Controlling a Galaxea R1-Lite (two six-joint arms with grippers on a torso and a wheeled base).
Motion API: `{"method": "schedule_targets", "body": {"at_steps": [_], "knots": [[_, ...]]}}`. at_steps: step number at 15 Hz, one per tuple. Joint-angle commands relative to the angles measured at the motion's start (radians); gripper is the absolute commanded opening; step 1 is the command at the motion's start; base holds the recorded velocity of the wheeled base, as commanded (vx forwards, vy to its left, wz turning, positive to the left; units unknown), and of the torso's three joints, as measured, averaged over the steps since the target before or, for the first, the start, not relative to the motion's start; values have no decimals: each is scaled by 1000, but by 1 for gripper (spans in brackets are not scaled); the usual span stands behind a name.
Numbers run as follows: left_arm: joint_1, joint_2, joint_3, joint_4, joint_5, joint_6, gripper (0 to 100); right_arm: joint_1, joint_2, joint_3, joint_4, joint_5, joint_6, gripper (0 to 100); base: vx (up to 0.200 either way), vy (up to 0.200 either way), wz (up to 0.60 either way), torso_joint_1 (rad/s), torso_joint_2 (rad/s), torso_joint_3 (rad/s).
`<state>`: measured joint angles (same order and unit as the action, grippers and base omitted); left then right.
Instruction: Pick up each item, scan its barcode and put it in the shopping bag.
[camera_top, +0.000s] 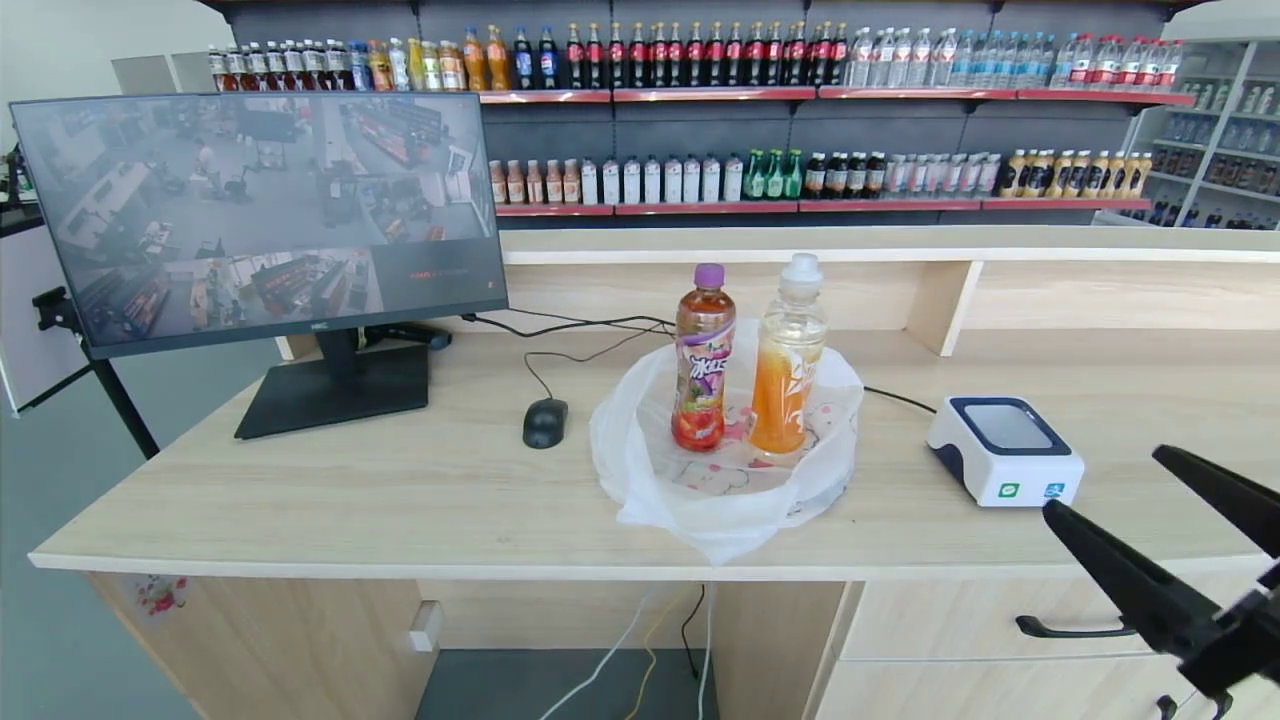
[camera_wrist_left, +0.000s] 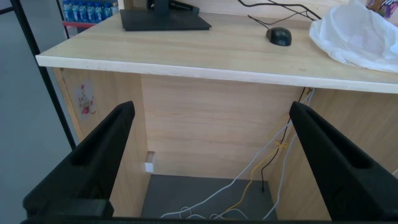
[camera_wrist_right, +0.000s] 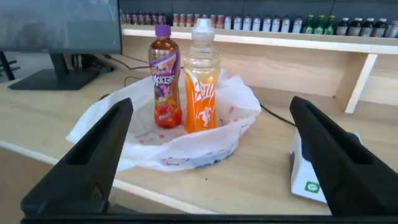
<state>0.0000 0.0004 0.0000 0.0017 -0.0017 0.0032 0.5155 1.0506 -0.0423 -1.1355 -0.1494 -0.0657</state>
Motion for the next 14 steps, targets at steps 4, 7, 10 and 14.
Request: {"method": "schedule_targets", "body": {"at_steps": [4,7,10,14], "knots": [[0,0,0,0,0,0,100,58,-876,24,1054,14,-12,100,0,0,0,0,0,0],[0,0,0,0,0,0,100,51,-948,12,1152,17,21,100,0,0,0,0,0,0],[0,0,0,0,0,0,100,-333,-868,18,1145,2,69,100,0,0,0,0,0,0],[0,0,0,0,0,-2,100,-434,-957,39,1136,99,44,100,0,0,0,0,0,0]]}}
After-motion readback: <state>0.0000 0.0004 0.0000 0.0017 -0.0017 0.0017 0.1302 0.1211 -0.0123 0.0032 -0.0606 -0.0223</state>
